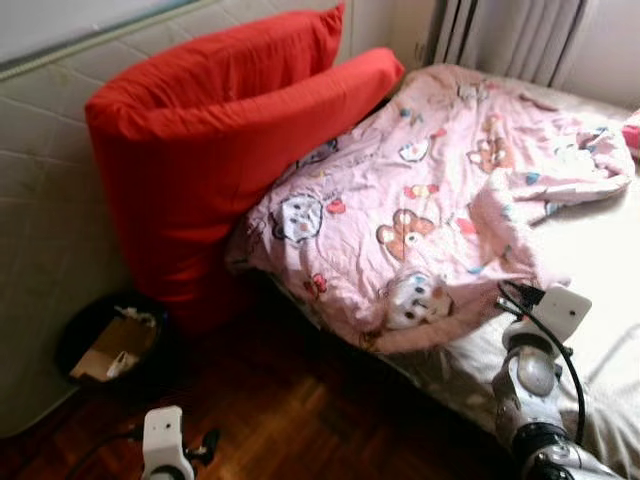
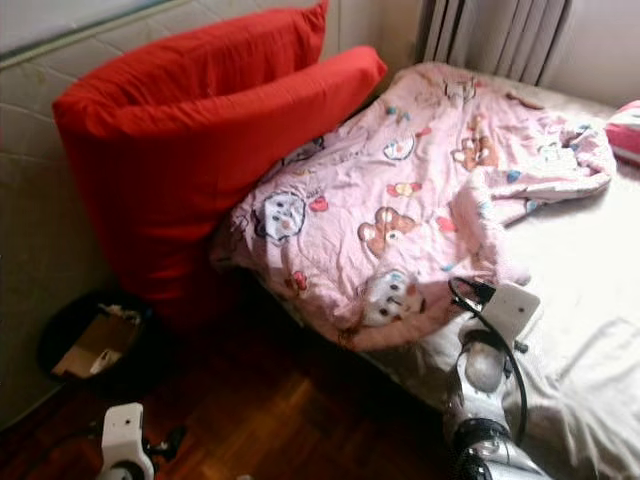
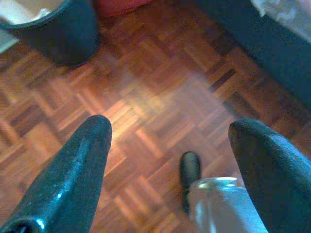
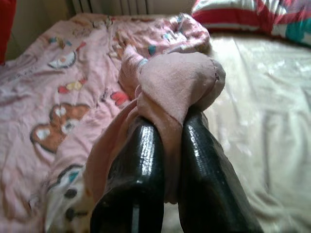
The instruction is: Clean up the room
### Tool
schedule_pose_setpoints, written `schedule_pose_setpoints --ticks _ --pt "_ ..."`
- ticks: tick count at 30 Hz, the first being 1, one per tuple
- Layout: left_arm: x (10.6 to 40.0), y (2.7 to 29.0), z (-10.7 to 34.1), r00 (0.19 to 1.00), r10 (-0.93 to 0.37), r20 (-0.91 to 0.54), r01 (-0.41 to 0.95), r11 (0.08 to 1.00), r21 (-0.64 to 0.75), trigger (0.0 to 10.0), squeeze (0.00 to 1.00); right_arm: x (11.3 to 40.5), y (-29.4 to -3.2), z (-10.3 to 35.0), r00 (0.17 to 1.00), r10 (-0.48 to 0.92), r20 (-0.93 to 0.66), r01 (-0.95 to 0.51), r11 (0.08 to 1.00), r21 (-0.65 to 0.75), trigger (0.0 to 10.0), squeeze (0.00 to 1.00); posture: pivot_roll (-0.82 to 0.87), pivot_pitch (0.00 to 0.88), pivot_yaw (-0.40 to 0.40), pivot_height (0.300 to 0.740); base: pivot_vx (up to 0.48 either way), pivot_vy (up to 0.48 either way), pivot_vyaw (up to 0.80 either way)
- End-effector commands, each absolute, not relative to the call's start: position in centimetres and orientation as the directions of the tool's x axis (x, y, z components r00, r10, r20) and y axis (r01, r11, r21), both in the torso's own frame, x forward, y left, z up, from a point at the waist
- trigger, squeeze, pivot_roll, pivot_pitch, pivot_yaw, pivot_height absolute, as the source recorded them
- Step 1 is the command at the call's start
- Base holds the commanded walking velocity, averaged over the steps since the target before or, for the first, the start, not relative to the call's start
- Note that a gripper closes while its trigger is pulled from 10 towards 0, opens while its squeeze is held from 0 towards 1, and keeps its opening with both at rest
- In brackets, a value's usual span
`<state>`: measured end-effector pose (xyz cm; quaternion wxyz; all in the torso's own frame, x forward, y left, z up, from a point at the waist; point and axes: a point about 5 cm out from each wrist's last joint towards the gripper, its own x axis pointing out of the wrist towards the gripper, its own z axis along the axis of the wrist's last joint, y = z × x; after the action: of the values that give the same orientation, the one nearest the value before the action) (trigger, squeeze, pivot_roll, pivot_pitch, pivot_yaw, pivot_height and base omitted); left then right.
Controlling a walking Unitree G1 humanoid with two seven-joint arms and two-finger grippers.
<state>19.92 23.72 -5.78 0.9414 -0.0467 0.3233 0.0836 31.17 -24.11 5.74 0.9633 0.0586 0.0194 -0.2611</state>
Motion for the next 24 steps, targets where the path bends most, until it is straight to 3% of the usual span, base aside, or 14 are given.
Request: schedule_pose_setpoints --ticks 1,19,24 --pt "19.4 23.6 -6.2 0.760 0.123 -0.638 -0.188 0.982 -0.035 10.0 0.00 30.9 -24.4 5.8 0.853 -0.519 -0.051 0.522 0.848 0.092 10.0 0.00 0.01 0.088 0.055 0.740 -0.285 0.000 0.00" --pt "19.0 23.6 -6.4 0.752 0.118 -0.648 -0.183 0.983 -0.034 10.0 0.00 28.6 -25.3 4.0 0.773 -0.628 -0.085 0.633 0.773 0.046 10.0 0.00 0.00 0.090 0.054 0.740 -0.326 0.000 0.00" --pt "19.0 23.5 -6.4 0.750 0.109 -0.652 -0.162 0.987 -0.021 10.0 0.00 28.0 -26.1 3.8 0.732 -0.674 -0.100 0.679 0.733 0.026 10.0 0.00 0.00 0.093 0.056 0.740 0.000 0.000 0.00"
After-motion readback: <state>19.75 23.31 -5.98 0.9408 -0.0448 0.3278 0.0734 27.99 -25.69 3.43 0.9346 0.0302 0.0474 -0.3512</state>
